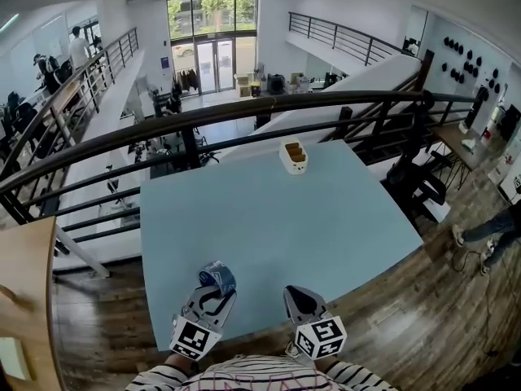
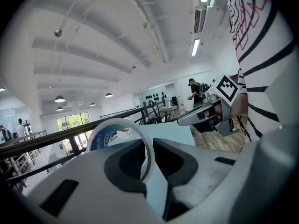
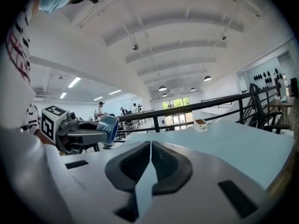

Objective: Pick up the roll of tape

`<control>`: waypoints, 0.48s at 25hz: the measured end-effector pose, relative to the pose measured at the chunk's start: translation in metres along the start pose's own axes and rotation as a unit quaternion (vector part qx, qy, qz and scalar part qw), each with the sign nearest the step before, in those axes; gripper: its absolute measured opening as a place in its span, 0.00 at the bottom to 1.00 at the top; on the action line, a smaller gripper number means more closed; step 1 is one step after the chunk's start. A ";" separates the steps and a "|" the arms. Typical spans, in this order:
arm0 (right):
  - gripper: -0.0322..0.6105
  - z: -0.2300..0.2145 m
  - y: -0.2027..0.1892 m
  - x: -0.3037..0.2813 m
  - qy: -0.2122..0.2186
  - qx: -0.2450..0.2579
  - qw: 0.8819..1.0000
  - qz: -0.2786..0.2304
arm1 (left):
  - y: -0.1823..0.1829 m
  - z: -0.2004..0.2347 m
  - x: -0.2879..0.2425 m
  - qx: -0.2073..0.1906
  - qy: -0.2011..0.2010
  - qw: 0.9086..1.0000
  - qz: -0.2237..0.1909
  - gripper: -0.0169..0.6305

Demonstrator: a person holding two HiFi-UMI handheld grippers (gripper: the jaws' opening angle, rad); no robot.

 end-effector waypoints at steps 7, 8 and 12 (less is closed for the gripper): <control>0.09 0.026 -0.010 -0.006 0.004 0.011 1.000 0.013 | -0.016 0.001 0.025 0.004 0.003 1.000 0.008 0.14; 0.09 0.029 -0.013 -0.007 0.002 0.013 1.000 0.016 | -0.019 0.001 0.028 0.004 0.003 1.000 0.010 0.14; 0.09 0.033 -0.020 -0.012 -0.004 0.016 1.000 0.018 | -0.026 0.003 0.032 0.002 0.004 1.000 0.013 0.14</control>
Point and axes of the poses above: the fingertips, and each gripper's own axes: x backward along the fingers, z to its left, y out of its top, the point moved 5 cm from there along x, backward along the fingers, and after that the axes turned 11 degrees about -y, right-handed, at the moved point
